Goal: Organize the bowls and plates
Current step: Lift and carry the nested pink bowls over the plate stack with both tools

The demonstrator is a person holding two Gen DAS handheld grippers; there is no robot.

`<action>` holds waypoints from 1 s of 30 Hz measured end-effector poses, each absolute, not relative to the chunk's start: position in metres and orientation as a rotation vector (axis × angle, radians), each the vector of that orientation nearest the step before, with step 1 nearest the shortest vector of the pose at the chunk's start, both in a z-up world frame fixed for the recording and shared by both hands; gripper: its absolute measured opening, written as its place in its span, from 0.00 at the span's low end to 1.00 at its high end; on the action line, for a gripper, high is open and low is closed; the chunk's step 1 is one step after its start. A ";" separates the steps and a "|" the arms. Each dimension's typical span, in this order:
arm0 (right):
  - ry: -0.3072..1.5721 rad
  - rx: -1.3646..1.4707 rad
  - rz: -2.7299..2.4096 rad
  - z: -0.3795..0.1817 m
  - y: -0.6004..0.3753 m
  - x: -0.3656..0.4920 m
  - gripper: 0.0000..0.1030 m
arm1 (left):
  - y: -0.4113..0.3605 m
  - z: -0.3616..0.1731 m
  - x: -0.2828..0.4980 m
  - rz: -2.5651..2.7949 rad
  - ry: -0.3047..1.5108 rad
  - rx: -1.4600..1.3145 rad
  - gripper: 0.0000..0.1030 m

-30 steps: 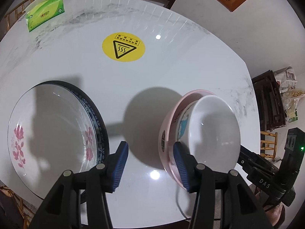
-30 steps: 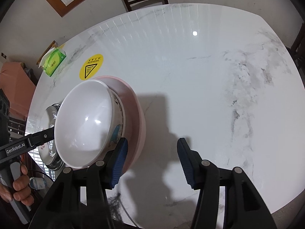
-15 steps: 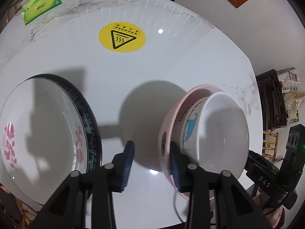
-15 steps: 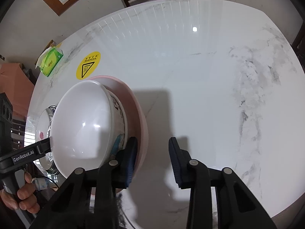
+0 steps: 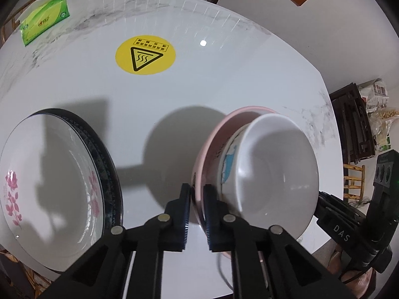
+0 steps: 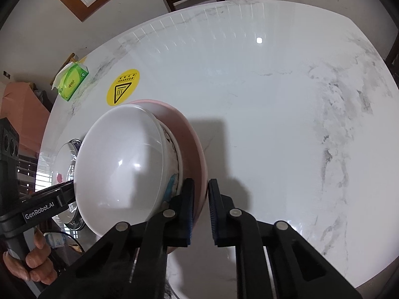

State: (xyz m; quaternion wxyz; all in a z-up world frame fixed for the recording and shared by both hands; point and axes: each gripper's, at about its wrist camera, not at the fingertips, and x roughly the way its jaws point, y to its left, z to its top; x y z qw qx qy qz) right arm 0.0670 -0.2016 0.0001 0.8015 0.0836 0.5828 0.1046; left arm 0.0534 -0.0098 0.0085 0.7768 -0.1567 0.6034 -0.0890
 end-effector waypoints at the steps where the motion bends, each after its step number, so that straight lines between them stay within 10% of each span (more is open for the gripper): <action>1: 1.249 0.181 0.224 0.000 -0.202 0.067 0.13 | -0.010 0.008 0.054 -0.192 1.302 -0.333 0.09; 30: 1.213 0.171 0.231 0.024 -0.189 0.062 0.14 | 0.004 0.036 0.047 -0.187 1.238 -0.329 0.08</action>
